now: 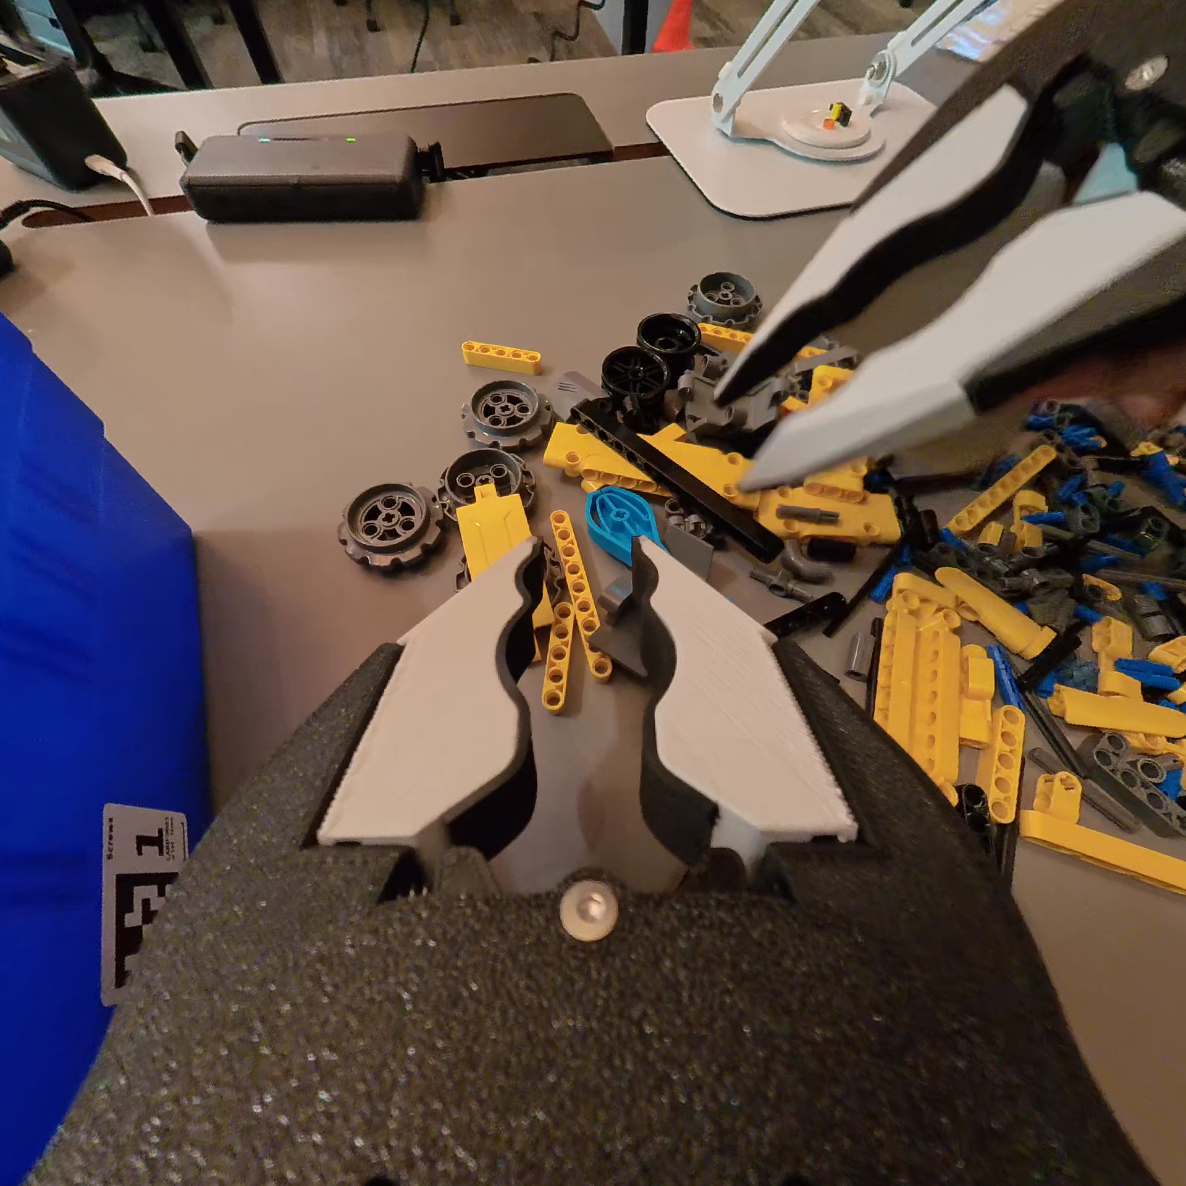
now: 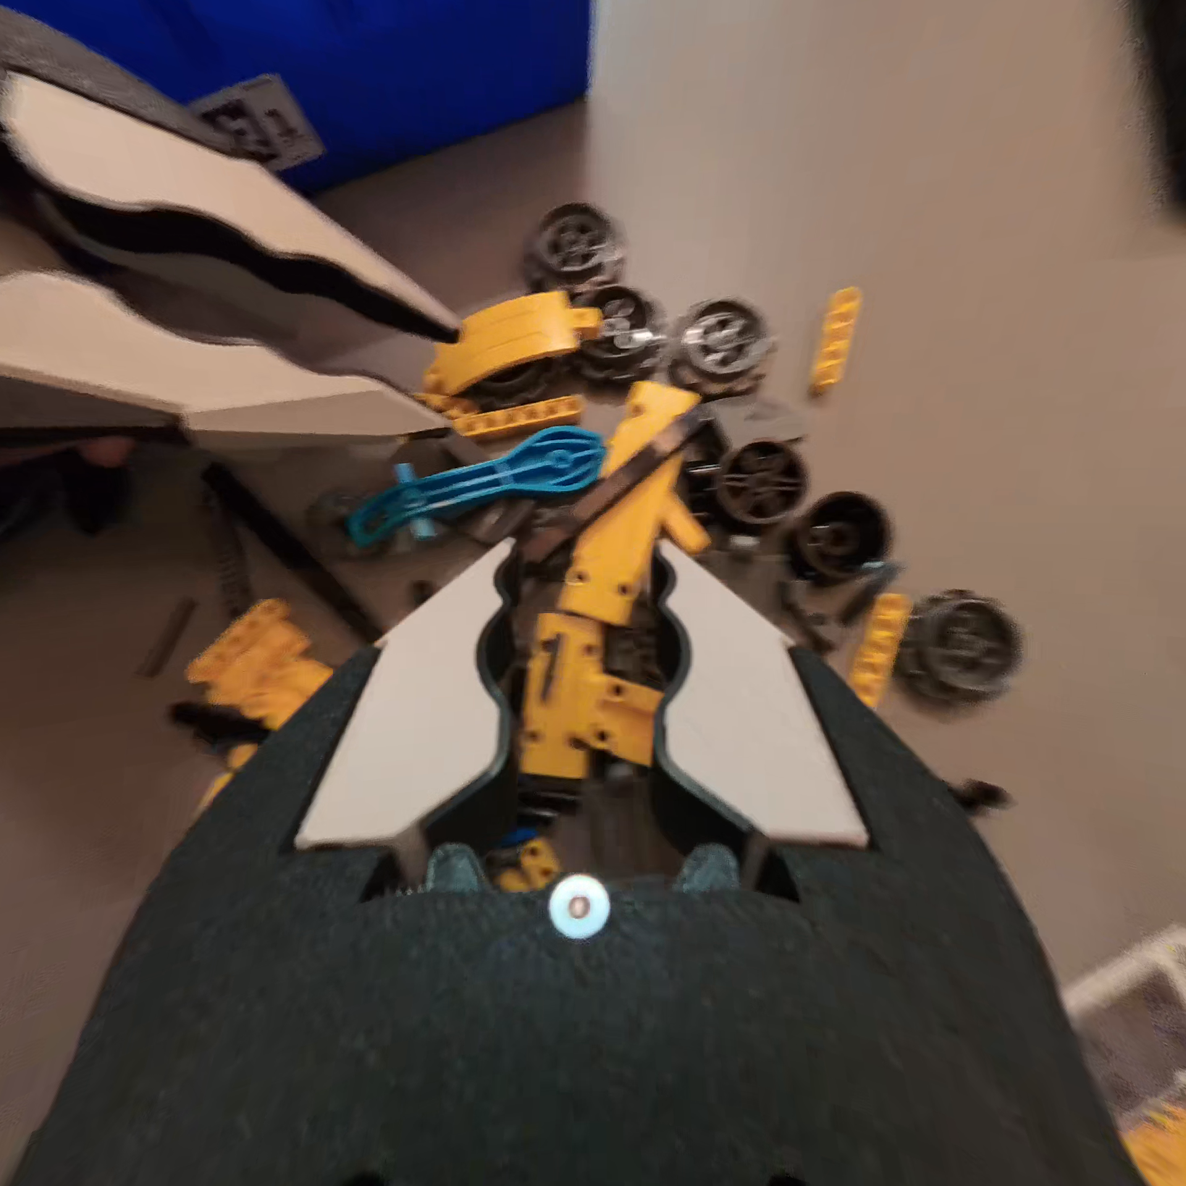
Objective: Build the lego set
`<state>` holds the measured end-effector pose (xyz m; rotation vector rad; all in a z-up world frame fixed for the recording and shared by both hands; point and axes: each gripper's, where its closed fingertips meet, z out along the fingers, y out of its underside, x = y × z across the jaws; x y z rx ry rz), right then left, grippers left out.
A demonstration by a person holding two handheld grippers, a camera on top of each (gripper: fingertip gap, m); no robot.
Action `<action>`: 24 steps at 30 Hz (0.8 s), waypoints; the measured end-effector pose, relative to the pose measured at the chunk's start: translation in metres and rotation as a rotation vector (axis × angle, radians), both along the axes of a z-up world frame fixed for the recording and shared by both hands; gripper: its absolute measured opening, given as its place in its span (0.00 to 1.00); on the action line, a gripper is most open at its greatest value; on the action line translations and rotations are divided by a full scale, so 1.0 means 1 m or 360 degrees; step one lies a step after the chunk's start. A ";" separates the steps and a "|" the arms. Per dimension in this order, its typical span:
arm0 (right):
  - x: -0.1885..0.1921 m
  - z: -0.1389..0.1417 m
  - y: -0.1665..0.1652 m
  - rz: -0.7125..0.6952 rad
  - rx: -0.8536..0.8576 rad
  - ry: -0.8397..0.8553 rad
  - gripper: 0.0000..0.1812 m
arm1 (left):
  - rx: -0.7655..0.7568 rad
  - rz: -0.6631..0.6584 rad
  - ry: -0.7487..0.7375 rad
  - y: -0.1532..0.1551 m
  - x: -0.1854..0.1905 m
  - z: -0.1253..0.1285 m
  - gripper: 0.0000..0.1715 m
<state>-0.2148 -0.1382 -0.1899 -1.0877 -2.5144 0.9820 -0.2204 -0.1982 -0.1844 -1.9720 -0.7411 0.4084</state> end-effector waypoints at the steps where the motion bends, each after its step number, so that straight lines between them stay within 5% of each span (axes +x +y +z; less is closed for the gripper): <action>1: -0.011 0.000 0.011 -0.0035 0.0096 0.0080 0.18 | 0.0002 0.0000 -0.0001 0.000 0.000 0.000 0.15; 14: -0.037 -0.020 0.016 0.0236 0.0195 -0.0009 0.08 | -0.0001 0.0002 -0.0010 0.000 0.000 -0.001 0.15; 20: -0.006 -0.021 0.006 0.0481 0.0192 -0.0321 0.08 | 0.0000 0.0002 -0.0013 -0.001 0.000 -0.001 0.15; 24: -0.024 -0.012 0.015 0.0383 0.0252 -0.0103 0.08 | 0.0005 0.0000 -0.0013 -0.001 0.000 -0.001 0.15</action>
